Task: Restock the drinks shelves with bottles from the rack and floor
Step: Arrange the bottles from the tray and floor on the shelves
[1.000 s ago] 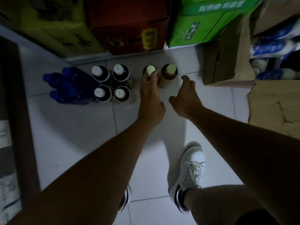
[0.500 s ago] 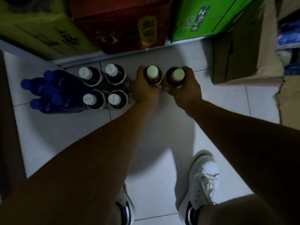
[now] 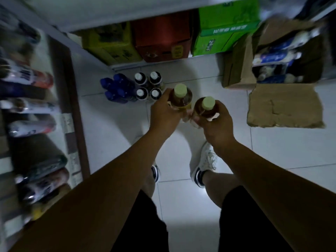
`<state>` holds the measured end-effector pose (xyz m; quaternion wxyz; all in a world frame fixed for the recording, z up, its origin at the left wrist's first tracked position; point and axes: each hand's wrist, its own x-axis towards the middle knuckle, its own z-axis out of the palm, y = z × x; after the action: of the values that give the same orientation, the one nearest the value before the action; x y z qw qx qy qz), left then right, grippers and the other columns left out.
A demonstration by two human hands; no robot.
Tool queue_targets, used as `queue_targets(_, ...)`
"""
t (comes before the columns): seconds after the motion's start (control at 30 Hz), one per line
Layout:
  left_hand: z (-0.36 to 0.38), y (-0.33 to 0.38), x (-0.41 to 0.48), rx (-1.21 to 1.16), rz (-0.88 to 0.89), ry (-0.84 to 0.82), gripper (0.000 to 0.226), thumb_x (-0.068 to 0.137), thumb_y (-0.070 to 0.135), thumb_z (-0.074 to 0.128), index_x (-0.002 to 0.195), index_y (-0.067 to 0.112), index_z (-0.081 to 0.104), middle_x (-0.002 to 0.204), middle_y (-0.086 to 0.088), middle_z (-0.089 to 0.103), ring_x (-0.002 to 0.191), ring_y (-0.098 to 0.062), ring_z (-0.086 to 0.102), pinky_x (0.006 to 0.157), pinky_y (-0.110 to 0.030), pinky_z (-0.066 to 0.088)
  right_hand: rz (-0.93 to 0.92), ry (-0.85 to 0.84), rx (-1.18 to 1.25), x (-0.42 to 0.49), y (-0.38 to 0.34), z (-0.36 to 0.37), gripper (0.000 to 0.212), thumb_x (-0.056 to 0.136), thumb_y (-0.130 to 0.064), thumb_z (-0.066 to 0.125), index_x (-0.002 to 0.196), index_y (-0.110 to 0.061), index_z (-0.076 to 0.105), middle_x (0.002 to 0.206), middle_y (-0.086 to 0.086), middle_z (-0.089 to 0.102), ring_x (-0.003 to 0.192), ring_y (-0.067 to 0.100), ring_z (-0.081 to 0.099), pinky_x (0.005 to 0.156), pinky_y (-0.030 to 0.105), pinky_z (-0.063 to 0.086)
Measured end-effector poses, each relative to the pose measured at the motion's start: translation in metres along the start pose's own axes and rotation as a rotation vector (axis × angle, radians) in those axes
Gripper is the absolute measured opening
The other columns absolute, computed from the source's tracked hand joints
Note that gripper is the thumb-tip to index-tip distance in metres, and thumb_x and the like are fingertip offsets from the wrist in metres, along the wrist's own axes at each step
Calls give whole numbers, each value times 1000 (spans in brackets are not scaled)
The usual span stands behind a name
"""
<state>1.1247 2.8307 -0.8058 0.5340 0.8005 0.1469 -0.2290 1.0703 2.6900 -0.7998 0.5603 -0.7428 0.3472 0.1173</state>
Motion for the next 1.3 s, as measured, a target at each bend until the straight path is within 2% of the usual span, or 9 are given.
queue_targets(0.13,-61,66,-82,-19,53,38,56,64,18,90,112,28,62,97,24,64,88,20,57,76,-1,43,-56,-85,-7,-73,-74,-36,55,74,-10,84,123,-20,60,107,-13,62,100,7,57,92,30,46)
queue_targets(0.27,-114,134,-143,-33,155,119,48,67,15,89,104,28,62,93,24,64,83,21,58,73,0,41,-103,-90,90,-123,-152,-63,57,75,-15,85,124,-28,58,113,-17,62,109,10,54,98,33,43)
queue_targets(0.47,-193,240,-203,-337,215,244,34,76,11,81,97,28,61,86,17,70,75,5,66,66,-18,54,-287,-254,201,-181,-273,-84,59,79,-9,82,133,-12,57,128,4,66,121,21,59,105,43,47)
queue_targets(0.6,-244,295,-233,-598,219,250,44,67,41,77,103,23,62,95,8,74,91,-13,72,72,-33,58,-405,-361,271,-214,-336,-95,37,78,-12,81,110,-26,71,107,-7,76,101,11,71,78,24,57)
queue_targets(0.7,-280,335,-249,-716,212,213,54,65,52,78,108,22,66,106,-1,74,101,-22,70,79,-41,58,-444,-407,325,-235,-386,-94,27,74,-23,81,100,-31,77,102,-6,77,93,13,74,69,24,57)
queue_targets(0.83,-323,380,-274,-752,216,145,59,62,56,77,103,14,73,92,-6,75,86,-23,72,75,-36,57,-469,-491,366,-265,-448,-81,27,73,-40,77,98,-29,77,105,-2,77,98,18,72,80,37,57)
queue_targets(0.97,-360,412,-300,-785,251,120,54,67,54,75,104,15,69,86,-8,71,69,-26,69,63,-36,57,-453,-577,445,-292,-498,-73,40,78,-47,68,109,-22,73,106,3,75,93,23,71,71,40,59)
queue_targets(1.1,-396,435,-322,-732,329,86,60,71,66,62,99,13,68,83,-8,66,68,-25,66,63,-38,59,-457,-667,438,-321,-543,-64,55,85,-61,61,118,-18,71,118,10,72,108,27,70,84,45,58)
queue_targets(1.3,-447,453,-339,-820,408,42,52,78,63,67,99,15,73,95,-10,64,84,-27,64,78,-46,59,-383,-856,588,-356,-601,-44,57,94,-60,49,122,-15,71,110,12,73,92,25,72,73,37,59)
